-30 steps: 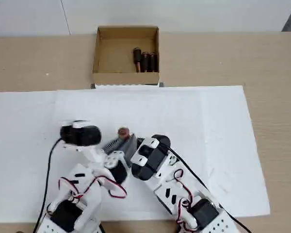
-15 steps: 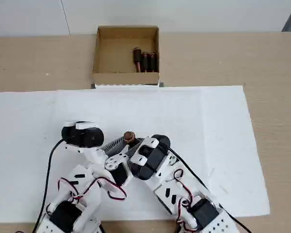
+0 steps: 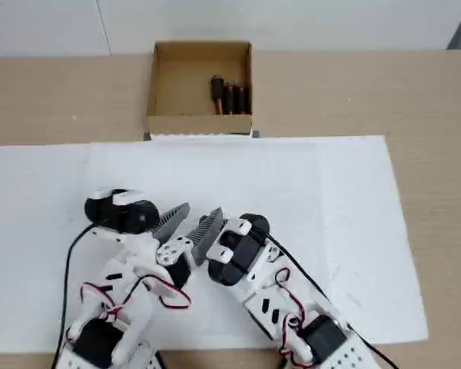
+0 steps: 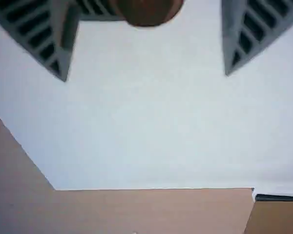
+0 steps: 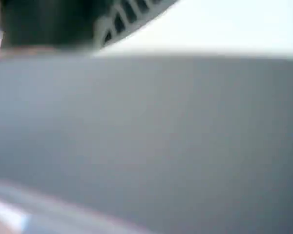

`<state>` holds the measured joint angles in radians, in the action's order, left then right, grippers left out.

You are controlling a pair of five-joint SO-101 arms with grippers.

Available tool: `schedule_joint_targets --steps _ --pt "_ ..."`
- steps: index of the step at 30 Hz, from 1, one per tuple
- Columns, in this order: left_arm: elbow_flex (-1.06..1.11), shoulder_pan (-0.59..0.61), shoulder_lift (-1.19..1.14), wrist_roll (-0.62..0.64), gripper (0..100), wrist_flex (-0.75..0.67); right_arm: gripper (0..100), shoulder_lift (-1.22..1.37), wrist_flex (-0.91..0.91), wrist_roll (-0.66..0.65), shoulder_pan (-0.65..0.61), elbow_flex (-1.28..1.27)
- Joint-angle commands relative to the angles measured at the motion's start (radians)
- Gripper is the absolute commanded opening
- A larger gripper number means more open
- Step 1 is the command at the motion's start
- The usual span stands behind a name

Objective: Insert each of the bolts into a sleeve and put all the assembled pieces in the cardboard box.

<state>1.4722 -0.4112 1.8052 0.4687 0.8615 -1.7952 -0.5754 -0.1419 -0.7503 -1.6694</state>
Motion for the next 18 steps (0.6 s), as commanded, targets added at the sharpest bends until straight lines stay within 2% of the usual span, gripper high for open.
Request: schedule_joint_targets --steps 1,5,9,10,14,18 --pt "-0.05 0.006 0.006 -0.008 19 0.005 0.4 -0.016 0.031 -0.009 -0.004 -0.009" --pt "-0.076 0.006 0.008 -0.008 17 -0.002 0.4 -0.016 0.031 -0.009 -0.002 -0.009" --pt "-0.104 0.009 0.008 -0.012 1 -0.005 0.4 -0.016 0.031 -0.009 -0.002 -0.009" --pt "-0.104 0.025 0.008 -0.031 0 -0.005 0.4 -0.016 0.031 -0.008 -0.002 -0.009" --pt "-0.097 0.132 0.008 -0.157 0 -0.031 0.4 -0.016 0.031 -0.005 0.005 -0.009" --pt "-0.056 0.269 0.008 -0.278 1 -0.046 0.4 -0.016 0.03 -0.002 0.085 -0.003"
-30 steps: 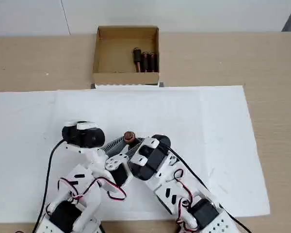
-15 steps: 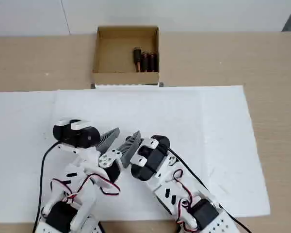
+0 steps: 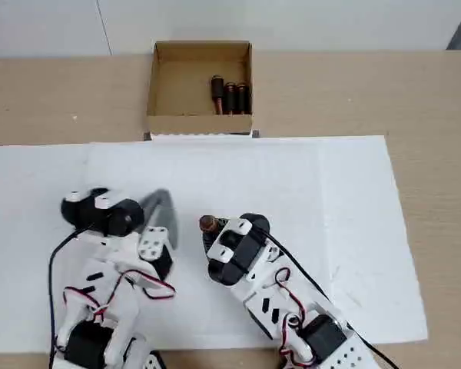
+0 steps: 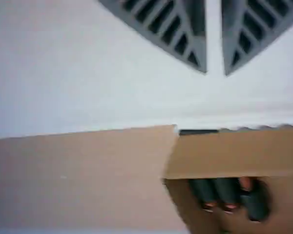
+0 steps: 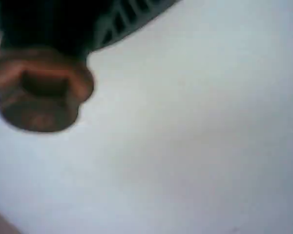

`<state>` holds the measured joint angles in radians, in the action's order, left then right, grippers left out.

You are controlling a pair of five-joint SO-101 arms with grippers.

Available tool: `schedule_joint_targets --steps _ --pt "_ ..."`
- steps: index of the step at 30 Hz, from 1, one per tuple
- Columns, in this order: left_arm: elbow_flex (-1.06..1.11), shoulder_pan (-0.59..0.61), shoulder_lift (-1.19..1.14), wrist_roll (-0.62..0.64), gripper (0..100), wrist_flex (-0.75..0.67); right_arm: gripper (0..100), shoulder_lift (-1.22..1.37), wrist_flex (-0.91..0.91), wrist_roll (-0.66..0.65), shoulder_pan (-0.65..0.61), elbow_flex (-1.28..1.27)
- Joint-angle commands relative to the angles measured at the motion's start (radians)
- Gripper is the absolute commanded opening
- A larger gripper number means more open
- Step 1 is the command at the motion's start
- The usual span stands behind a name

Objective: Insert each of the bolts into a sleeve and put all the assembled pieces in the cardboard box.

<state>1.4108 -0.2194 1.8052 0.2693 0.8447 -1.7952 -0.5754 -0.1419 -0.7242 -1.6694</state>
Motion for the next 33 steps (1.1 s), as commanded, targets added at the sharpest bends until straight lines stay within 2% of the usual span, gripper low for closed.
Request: schedule_joint_targets --steps 1,6,11,17,22,28,33 --pt "0.027 0.1 0.008 -0.112 1 -0.029 0.4 -0.016 0.03 -0.002 0.085 -0.002" --pt "0.117 0.175 0.008 -0.209 1 -0.028 0.4 -0.016 0.03 0.0 0.202 -0.002" --pt "0.213 0.186 0.008 -0.222 1 -0.023 0.4 -0.016 0.03 0.008 0.318 0.002" --pt "0.271 0.186 0.006 -0.221 1 -0.008 0.4 -0.005 -0.021 0.175 0.455 0.049" --pt "0.271 0.186 0.008 -0.221 1 0.037 0.4 -0.005 -0.137 0.242 0.486 0.153" --pt "0.271 0.186 0.008 -0.221 1 0.037 0.4 0.008 -0.159 0.247 0.484 0.255" --pt "0.271 0.183 0.008 -0.221 1 0.035 0.4 0.223 -0.159 0.249 0.484 0.431"
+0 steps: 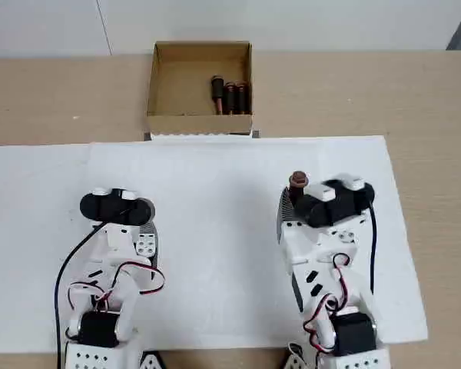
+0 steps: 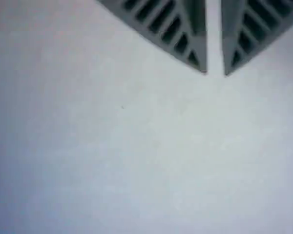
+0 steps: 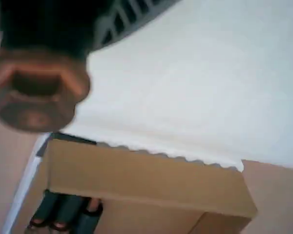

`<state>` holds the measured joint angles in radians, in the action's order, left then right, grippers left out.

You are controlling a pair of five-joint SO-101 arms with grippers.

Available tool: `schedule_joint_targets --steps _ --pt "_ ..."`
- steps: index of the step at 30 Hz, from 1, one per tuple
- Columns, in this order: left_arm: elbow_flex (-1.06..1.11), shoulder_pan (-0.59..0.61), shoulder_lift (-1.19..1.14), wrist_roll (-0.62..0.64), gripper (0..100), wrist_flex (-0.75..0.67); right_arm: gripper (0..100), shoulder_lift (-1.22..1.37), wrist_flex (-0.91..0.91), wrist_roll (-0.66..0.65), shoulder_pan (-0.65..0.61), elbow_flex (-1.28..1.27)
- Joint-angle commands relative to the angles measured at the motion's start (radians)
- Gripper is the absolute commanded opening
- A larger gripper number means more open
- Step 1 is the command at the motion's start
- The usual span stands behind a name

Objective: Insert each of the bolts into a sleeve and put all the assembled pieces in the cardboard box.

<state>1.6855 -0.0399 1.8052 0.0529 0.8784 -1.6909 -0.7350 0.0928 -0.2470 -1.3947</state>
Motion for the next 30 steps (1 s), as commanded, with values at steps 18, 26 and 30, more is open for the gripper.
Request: schedule_joint_targets --steps 18,26,30 --pt "-0.004 0.008 0.008 0.0 1 0.002 0.4 1.331 0.203 0.012 0.008 1.112" --pt "-0.004 0.008 0.008 0.0 1 0.002 0.4 1.799 0.251 -0.008 -0.015 1.557" --pt "-0.004 0.008 0.008 0.0 1 0.002 0.4 2.006 0.254 -0.075 -0.048 1.76"
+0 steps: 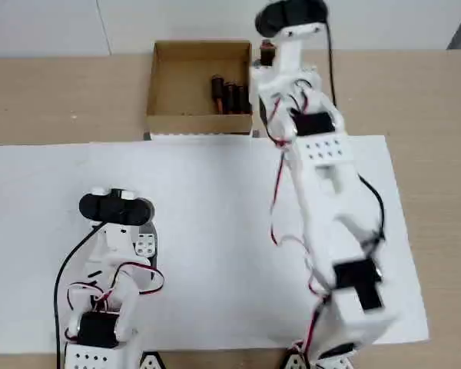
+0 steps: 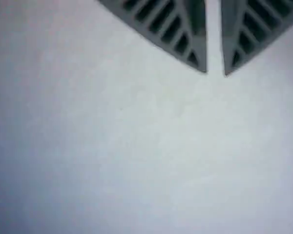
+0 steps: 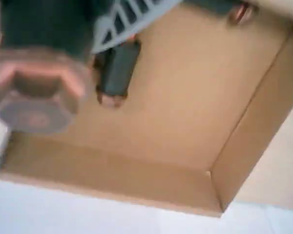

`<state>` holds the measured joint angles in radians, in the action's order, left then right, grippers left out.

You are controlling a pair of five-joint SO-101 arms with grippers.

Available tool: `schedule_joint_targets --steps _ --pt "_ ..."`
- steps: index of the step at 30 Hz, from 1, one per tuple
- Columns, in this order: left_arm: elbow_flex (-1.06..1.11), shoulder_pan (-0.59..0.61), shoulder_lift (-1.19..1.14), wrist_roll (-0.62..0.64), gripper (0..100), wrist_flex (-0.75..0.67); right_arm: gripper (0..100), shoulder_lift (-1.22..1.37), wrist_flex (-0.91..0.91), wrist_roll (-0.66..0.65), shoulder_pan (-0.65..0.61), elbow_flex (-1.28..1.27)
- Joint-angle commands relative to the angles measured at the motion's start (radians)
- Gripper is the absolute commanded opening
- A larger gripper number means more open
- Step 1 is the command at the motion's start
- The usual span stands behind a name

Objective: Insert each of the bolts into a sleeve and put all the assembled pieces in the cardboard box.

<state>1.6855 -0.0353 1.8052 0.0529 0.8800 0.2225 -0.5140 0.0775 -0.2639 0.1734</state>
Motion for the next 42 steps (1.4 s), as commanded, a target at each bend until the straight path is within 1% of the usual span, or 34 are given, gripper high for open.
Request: schedule_joint_targets --steps 1,9,13,17,22,26,28,32,42 --pt "-0.004 0.003 0.008 0.0 1 0.0 0.4 0.142 0.033 -0.095 -0.042 0.239" --pt "-0.004 0.003 0.008 0.0 1 0.0 0.4 0.495 0.033 -0.348 -0.131 0.594" --pt "-0.004 0.003 0.008 0.0 1 0.0 0.8 0.639 0.033 -0.436 -0.154 0.744" --pt "-0.004 0.003 0.008 0.0 1 0.0 0.9 0.751 0.025 -0.494 -0.168 0.853" --pt "-0.004 0.003 0.008 0.0 1 0.0 2.0 0.828 0.025 -0.526 -0.17 0.919" --pt "-0.004 0.003 0.008 0.0 1 0.0 12.6 0.834 0.024 -0.531 -0.17 0.921" --pt "-0.004 0.003 0.008 0.0 1 0.0 15.4 0.834 0.021 -0.531 -0.17 0.921" --pt "-0.004 0.003 0.008 0.0 1 0.0 15.4 0.832 -0.025 -0.531 -0.17 0.921" --pt "-0.004 0.003 0.008 0.0 1 0.0 15.4 0.831 -0.024 -0.531 -0.17 0.921"
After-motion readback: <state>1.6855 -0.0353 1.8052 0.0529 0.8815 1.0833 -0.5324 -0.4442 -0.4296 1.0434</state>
